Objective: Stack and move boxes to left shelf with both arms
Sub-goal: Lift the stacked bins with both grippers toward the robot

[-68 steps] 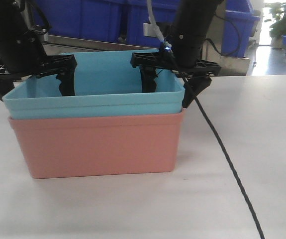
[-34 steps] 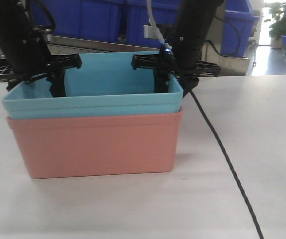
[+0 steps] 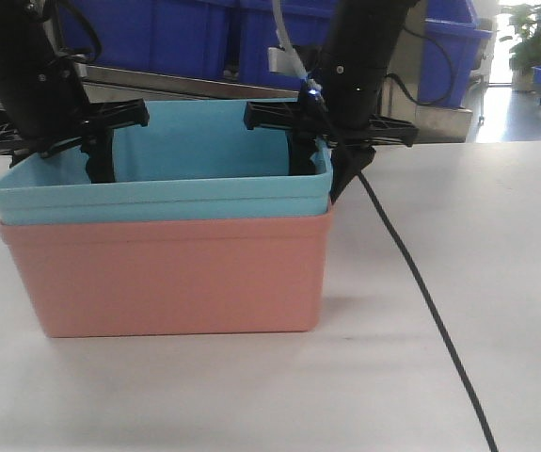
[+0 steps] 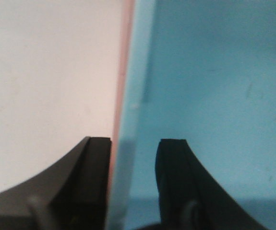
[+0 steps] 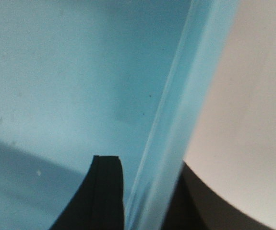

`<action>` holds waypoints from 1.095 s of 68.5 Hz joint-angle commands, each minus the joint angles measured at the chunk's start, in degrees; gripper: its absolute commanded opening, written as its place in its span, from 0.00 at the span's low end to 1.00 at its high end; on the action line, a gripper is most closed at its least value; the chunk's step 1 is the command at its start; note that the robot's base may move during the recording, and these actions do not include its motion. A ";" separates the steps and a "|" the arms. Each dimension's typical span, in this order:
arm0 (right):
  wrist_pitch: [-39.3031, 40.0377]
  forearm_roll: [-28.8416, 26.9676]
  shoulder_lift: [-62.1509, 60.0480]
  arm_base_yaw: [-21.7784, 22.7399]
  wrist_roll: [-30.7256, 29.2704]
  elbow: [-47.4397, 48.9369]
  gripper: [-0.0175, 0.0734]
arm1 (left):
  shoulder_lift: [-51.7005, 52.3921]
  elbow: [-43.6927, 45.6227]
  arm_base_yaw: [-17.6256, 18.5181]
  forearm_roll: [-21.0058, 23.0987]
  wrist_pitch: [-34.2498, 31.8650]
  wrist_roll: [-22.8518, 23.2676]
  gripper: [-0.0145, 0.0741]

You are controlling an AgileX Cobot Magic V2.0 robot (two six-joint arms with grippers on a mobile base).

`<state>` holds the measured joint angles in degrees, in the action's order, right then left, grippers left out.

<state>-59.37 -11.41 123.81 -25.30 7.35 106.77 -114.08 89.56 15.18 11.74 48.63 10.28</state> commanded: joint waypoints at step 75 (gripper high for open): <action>-1.78 -0.53 -21.49 0.21 -1.08 1.38 0.26 | 23.29 2.22 7.74 -6.86 9.49 2.84 0.16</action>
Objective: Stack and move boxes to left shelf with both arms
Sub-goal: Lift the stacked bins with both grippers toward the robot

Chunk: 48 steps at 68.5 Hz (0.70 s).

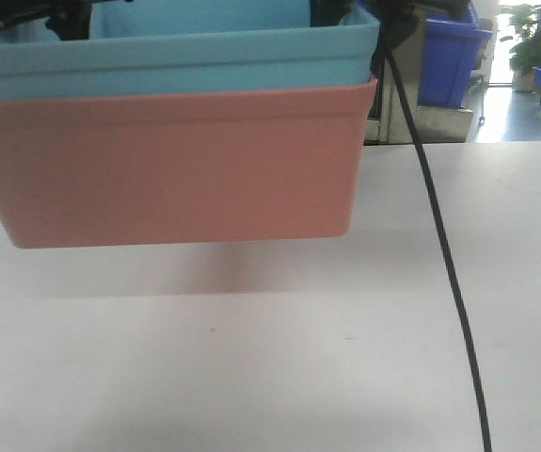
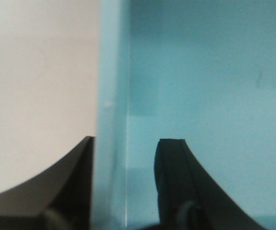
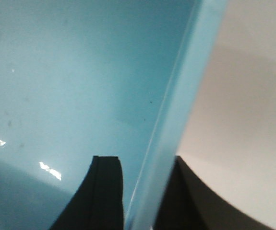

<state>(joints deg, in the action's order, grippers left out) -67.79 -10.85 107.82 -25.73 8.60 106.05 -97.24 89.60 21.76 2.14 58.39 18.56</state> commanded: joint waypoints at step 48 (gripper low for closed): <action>3.59 -4.58 -10.92 0.64 -2.33 2.10 0.26 | 13.38 2.18 1.27 4.02 2.62 -5.34 0.16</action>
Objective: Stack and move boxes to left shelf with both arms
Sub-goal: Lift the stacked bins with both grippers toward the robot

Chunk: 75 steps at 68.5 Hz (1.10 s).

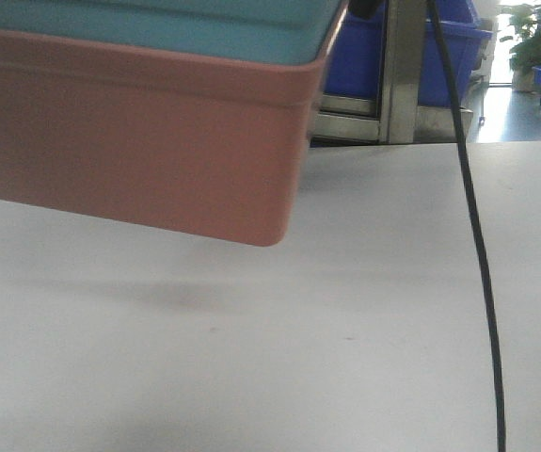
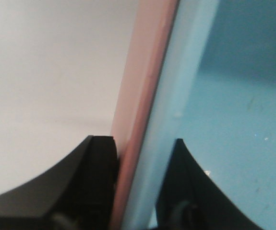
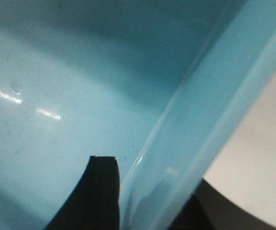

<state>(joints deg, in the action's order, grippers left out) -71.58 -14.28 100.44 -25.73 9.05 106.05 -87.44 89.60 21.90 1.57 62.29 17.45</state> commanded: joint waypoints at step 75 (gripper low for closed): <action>11.20 0.17 -11.14 0.17 -5.36 -7.86 0.26 | 13.60 -9.90 4.71 5.97 -6.47 -2.34 0.16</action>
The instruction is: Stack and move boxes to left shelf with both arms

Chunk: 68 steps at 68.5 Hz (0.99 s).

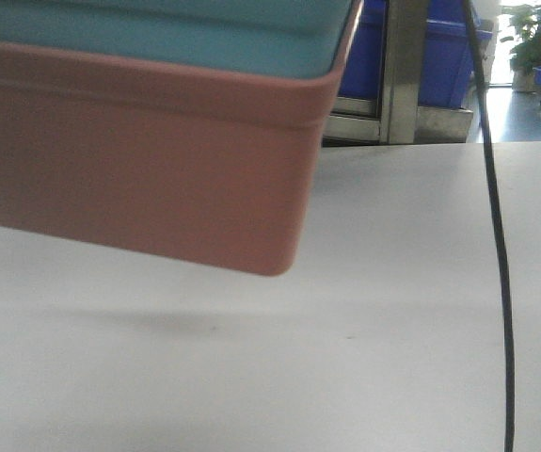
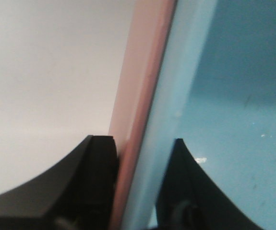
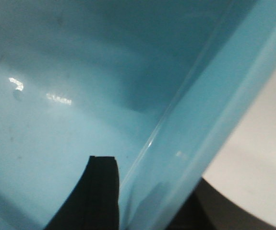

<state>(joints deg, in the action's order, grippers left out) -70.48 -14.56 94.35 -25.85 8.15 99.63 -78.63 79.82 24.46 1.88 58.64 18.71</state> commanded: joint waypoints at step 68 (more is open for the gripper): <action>27.57 0.68 -18.49 -6.21 -4.95 -29.32 0.26 | 12.66 -13.55 14.39 5.61 -6.76 2.33 0.16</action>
<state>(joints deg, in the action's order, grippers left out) -53.49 -12.27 78.02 -31.86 7.64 68.05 -68.37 63.93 36.71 -3.48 56.77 24.91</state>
